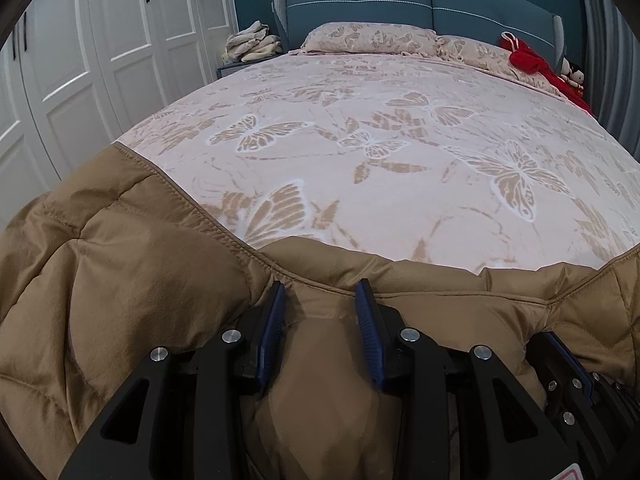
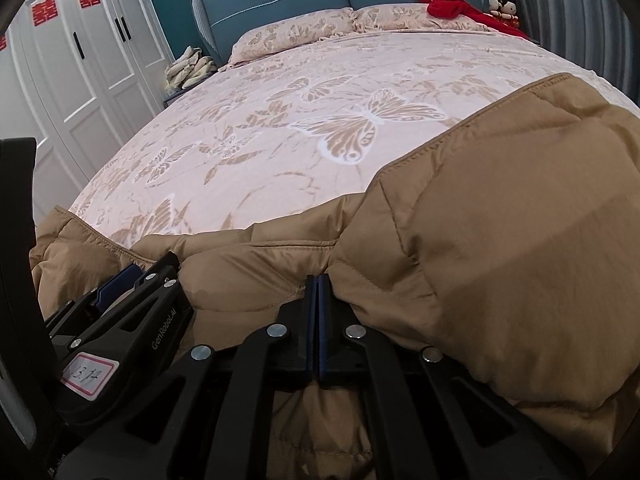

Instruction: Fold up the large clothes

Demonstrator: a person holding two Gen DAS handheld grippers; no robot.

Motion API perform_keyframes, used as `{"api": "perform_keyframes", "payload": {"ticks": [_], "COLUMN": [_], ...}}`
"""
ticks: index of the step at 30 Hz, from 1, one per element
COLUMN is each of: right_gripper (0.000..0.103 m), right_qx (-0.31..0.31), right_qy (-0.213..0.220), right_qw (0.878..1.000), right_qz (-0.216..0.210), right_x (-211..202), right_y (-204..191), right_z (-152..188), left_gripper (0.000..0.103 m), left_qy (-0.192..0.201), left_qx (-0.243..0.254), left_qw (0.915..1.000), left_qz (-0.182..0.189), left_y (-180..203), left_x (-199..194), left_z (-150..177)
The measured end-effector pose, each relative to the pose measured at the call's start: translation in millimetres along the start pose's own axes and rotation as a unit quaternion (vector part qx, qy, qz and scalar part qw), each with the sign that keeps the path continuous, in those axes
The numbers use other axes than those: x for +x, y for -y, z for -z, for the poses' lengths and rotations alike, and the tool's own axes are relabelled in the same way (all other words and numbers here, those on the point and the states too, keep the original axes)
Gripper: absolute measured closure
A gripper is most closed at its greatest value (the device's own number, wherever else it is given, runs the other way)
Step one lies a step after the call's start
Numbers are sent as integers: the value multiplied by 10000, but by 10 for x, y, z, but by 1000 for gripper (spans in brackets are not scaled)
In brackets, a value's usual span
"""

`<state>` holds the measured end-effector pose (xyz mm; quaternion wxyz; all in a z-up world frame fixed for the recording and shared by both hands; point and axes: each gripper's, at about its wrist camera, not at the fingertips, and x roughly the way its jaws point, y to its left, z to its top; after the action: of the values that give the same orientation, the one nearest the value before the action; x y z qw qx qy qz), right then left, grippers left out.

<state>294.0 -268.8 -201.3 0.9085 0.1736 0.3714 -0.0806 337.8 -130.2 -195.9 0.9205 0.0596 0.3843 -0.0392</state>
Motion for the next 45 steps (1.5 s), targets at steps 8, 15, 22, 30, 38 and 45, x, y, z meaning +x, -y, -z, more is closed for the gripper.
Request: {"api": "perform_keyframes", "payload": {"ticks": [8, 15, 22, 30, 38, 45], "right_gripper": [103, 103, 82, 81, 82, 82], "right_qx": [2, 6, -177, -716, -710, -826], "right_qy": [64, -39, -321, -554, -934, -997], "right_qw": [10000, 10000, 9993, 9957, 9931, 9914], "right_qz": [1, 10, 73, -169, 50, 211], "right_x": [7, 3, -591, -1572, -1397, -1220], "right_y": [3, -9, -135, -532, -700, -723], "right_z": [1, -46, -228, 553, 997, 1091], "left_gripper": [68, 67, 38, 26, 26, 26], "left_qy": [56, -149, -428, -1057, -1697, -1825], "left_qx": [-20, 30, -281, -1516, -2339, -2621], "left_qw": [10000, 9999, 9961, 9813, 9526, 9356], "left_qz": [-17, 75, 722, 544, 954, 1507], "left_y": [3, -3, -792, -2258, -2634, -2439], "left_x": [5, -4, -820, -1468, -1389, -1161], "left_z": [6, -64, -255, 437, 1057, 1112]}}
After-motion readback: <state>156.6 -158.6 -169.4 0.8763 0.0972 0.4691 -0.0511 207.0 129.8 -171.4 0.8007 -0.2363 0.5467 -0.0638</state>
